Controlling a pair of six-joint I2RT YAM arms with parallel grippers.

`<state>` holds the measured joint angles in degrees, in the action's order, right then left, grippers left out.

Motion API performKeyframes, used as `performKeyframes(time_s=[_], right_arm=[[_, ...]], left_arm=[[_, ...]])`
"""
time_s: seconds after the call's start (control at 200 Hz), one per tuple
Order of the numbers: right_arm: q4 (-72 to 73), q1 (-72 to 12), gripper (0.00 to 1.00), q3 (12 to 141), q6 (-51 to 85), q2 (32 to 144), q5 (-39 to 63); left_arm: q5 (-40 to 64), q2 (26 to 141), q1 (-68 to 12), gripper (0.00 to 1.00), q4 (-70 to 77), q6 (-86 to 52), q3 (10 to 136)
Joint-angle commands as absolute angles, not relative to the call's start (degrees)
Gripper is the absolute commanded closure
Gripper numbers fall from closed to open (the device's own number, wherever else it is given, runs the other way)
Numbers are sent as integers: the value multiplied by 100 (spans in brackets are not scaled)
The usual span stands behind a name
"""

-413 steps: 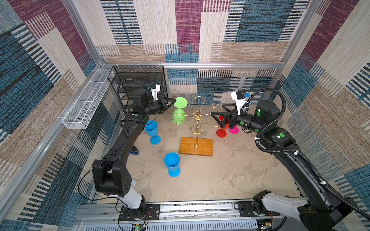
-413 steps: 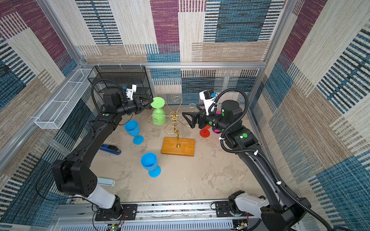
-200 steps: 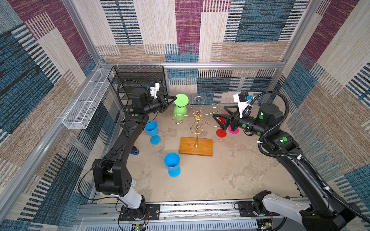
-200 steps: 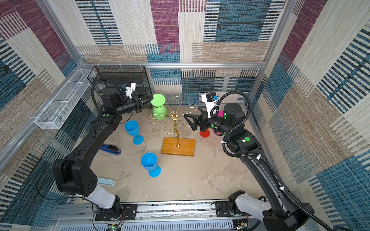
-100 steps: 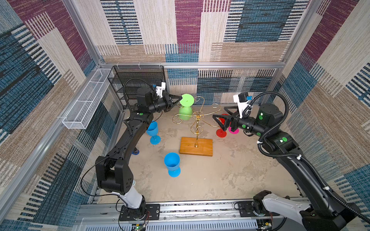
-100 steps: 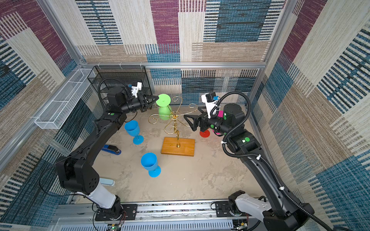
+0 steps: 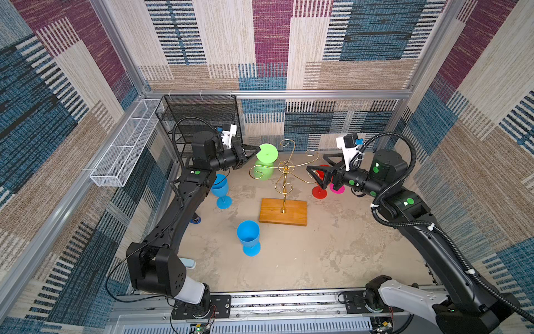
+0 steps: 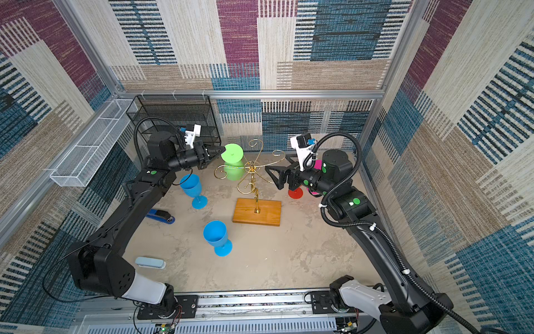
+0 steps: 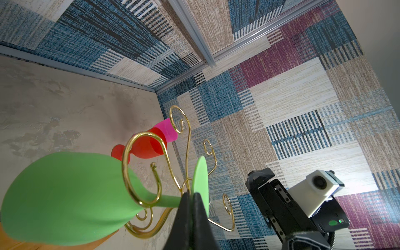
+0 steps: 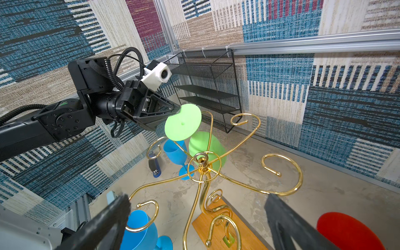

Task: Take the wine glass off the wine glass rack
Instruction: Pick up the wine glass from the wine glass rack.

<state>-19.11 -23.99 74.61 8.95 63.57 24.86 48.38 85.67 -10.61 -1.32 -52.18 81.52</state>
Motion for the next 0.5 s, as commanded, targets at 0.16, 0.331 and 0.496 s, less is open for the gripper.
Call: performKeyframes(time_s=[0.16,0.331,0.496], right_arm=[[-1770,-2400,1,7522,899,6344,2444],[-1580,-2402,1,7487,752,6322,2386],[-990,-2400,1,7403,431,6364,2444]], left_arm=[[4947,8074,-504,100,530,-5544,7577],[5338,7907,92,100,1455,-6398,7428],[5696,7594,754,100,2231,-7231,7210]])
